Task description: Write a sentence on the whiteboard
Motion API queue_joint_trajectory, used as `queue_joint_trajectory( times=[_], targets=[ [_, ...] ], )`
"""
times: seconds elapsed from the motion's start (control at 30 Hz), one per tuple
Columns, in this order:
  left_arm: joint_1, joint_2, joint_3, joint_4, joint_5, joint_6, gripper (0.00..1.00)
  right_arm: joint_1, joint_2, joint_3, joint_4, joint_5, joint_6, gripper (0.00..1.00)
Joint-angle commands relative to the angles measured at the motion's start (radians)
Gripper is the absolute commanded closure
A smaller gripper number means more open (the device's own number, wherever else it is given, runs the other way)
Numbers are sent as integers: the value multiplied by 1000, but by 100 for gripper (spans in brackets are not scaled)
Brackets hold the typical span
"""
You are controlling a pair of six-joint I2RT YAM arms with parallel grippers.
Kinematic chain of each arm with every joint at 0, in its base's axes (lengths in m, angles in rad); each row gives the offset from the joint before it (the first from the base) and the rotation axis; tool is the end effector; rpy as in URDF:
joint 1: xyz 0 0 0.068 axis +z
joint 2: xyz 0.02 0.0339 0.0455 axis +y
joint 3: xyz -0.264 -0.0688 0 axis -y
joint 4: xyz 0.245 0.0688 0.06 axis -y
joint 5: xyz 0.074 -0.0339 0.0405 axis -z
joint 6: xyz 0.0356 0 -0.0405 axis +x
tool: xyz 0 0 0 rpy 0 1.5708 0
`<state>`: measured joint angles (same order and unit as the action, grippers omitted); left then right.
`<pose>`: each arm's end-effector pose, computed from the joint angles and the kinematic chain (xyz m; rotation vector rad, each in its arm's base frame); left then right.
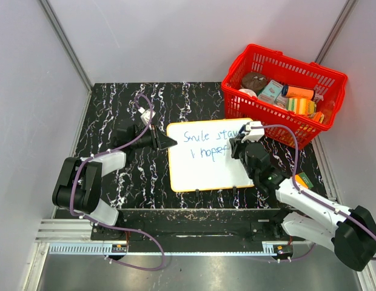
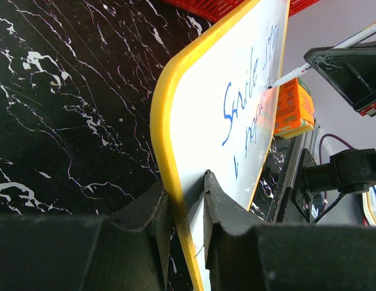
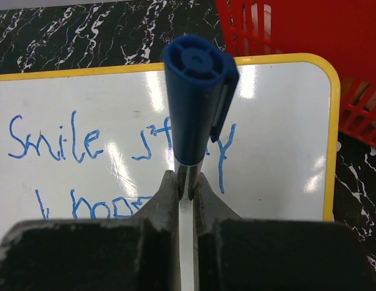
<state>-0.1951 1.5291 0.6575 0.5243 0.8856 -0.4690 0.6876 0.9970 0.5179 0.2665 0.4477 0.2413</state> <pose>0.2923 -0.0859 0.1955 0.3653 1.9604 -1.2810 0.1840 0.1312 0.2531 -0.0733 1.7688 0.2751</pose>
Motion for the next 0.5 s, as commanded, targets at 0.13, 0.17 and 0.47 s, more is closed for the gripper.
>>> queue_joint_trajectory(
  times=[0.13, 0.17, 0.47],
  targets=[
    [-1, 28, 7, -18, -180, 202, 100, 4, -57, 36, 11, 6, -7, 100],
    [0, 29, 8, -18, -180, 202, 100, 3, -61, 37, 7, 9, -7, 100],
    [-4, 32, 10, -18, -178, 204, 100, 3, -18, 67, -1, 48, -30, 100]
  ],
)
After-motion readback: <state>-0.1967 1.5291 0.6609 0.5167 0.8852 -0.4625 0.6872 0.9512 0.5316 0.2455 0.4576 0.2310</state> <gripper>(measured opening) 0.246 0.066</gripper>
